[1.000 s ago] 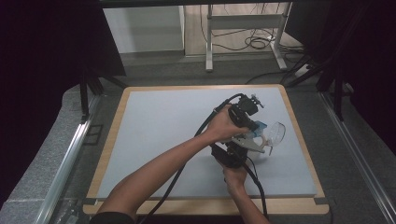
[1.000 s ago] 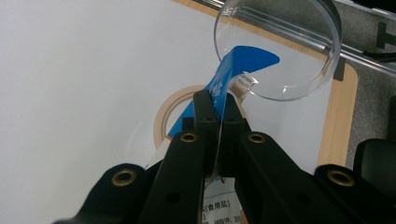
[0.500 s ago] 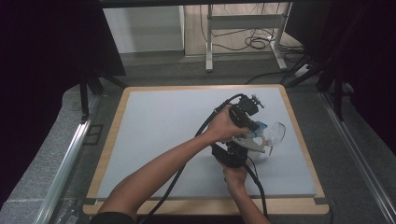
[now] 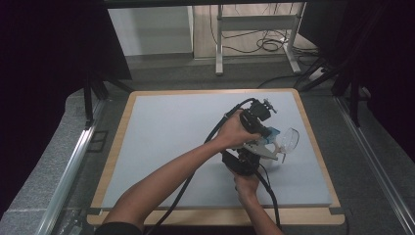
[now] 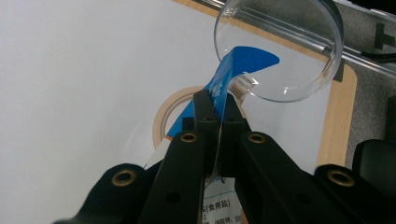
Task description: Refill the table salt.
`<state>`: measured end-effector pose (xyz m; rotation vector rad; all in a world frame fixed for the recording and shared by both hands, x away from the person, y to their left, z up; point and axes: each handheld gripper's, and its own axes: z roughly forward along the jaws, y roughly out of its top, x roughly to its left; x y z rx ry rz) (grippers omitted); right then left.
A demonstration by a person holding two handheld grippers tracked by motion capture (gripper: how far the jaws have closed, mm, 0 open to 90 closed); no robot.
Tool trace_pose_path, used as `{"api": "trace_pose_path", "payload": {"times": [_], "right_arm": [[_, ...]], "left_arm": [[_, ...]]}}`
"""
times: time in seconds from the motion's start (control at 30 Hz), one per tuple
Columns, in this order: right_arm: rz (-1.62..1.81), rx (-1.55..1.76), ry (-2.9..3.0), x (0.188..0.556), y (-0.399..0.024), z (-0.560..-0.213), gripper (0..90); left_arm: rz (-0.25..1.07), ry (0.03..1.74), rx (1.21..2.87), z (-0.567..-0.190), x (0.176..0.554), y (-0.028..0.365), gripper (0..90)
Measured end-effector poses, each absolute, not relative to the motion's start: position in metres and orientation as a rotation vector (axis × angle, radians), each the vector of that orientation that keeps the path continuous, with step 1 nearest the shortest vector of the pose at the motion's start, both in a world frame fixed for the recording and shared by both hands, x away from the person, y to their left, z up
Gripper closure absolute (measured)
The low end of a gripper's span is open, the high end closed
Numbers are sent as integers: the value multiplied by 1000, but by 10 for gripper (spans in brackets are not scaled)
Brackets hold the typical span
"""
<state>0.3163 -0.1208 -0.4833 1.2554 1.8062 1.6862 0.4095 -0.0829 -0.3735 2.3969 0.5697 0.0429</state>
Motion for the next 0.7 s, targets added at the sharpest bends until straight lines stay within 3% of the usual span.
{"api": "trace_pose_path", "payload": {"times": [0.7], "right_arm": [[1683,1242,1814,316,-119,-484,552]], "left_arm": [[35,571,2405,-373,411,-81,900]]}}
